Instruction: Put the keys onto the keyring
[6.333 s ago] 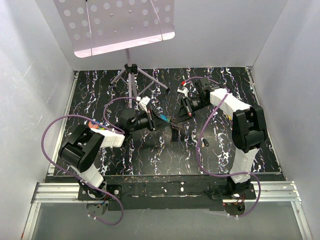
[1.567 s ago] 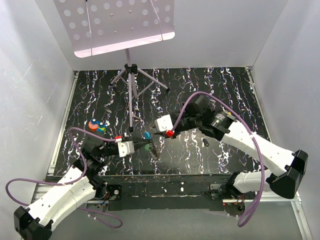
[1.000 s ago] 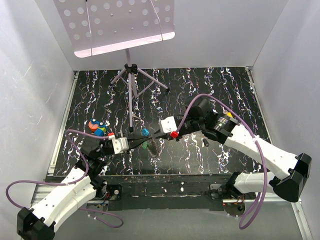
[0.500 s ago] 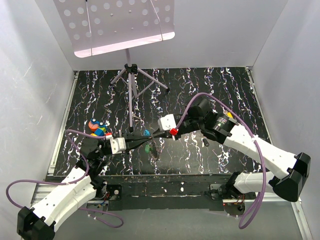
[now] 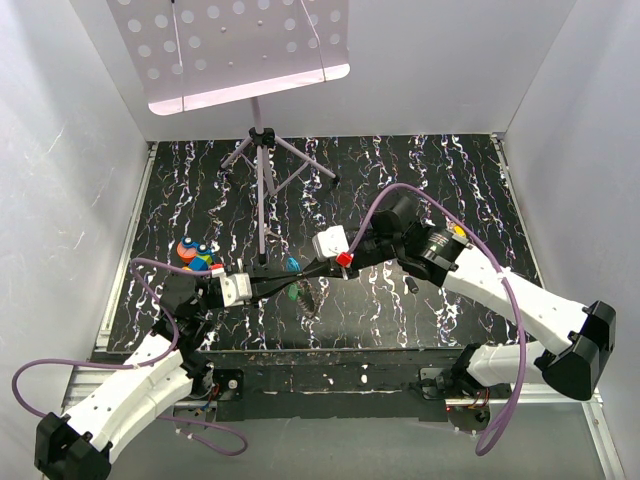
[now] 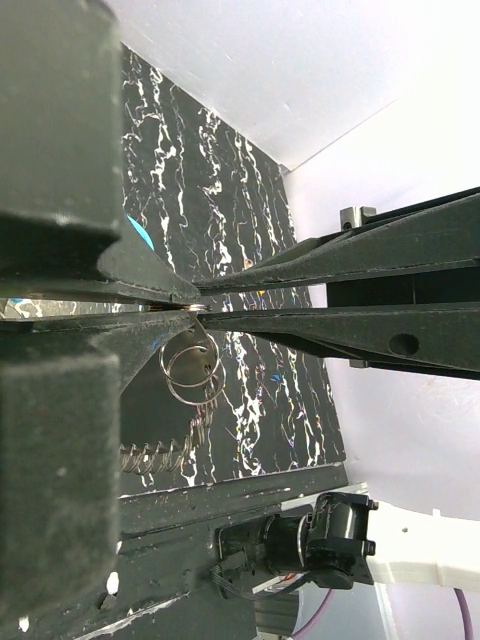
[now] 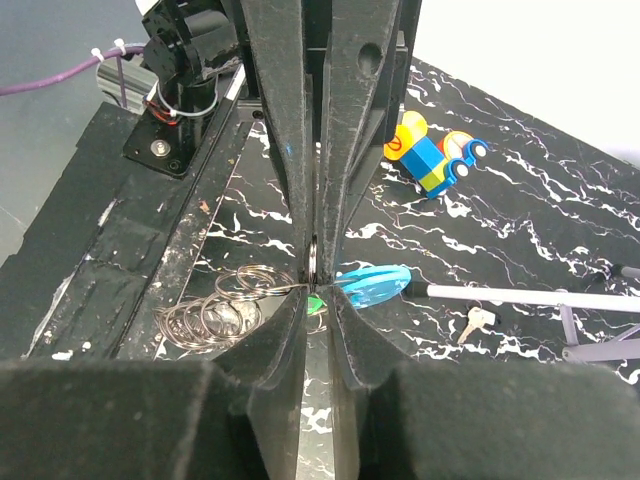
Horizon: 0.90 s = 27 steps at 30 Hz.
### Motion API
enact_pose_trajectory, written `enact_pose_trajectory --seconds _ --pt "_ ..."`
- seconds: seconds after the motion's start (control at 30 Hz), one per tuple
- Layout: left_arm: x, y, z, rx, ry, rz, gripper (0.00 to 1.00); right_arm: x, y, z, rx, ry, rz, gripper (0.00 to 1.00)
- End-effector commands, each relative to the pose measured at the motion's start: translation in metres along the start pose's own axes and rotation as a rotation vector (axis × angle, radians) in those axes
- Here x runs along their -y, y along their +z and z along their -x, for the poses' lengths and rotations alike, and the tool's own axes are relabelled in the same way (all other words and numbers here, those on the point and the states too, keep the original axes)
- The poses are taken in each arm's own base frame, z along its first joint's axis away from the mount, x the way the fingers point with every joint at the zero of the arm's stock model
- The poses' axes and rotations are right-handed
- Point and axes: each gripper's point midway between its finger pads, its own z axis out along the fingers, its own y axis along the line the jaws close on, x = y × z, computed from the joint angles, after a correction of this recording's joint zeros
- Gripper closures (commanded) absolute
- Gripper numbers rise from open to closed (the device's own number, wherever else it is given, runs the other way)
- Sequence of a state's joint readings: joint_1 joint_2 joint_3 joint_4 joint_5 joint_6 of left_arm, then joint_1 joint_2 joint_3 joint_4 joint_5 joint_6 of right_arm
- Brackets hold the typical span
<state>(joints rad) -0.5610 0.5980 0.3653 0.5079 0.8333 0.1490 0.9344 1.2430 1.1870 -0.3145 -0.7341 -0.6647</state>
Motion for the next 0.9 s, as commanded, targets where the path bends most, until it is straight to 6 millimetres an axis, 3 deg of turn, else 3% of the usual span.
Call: enact_pose_trajectory --seconds 0.0,0.6,0.67,0.77,0.87 --pt "-0.001 0.0 0.006 0.029 0.024 0.002 1.0 0.008 0.002 0.017 0.051 -0.029 -0.01 0.8" --pt "-0.009 0.0 0.001 0.004 0.009 0.043 1.0 0.009 0.006 0.021 0.066 0.006 -0.01 0.85" --pt "-0.009 0.0 0.002 0.007 0.001 0.044 1.0 0.009 0.008 0.021 0.065 0.011 -0.012 0.87" --pt "-0.01 0.001 0.002 0.01 -0.008 0.047 1.0 0.01 0.009 0.021 0.064 0.015 -0.015 0.98" --pt "-0.013 0.0 0.002 0.009 -0.01 0.063 1.0 0.009 0.01 0.02 0.062 0.026 -0.013 0.99"
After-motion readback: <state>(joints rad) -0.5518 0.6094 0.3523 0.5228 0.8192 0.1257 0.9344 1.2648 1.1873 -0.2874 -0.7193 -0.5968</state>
